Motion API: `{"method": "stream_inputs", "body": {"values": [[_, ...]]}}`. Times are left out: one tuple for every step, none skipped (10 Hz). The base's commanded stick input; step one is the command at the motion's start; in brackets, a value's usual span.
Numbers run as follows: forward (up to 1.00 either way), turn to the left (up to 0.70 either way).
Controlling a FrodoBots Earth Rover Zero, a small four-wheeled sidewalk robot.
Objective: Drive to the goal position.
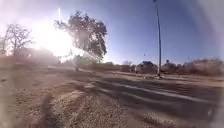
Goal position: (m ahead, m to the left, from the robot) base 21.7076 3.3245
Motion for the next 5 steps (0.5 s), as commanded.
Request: {"method": "stream_inputs", "body": {"values": [[0.5, 0.0], [0.5, 0.0], [0.5, 0.0], [0.5, 0.0], [0.5, 0.0]]}}
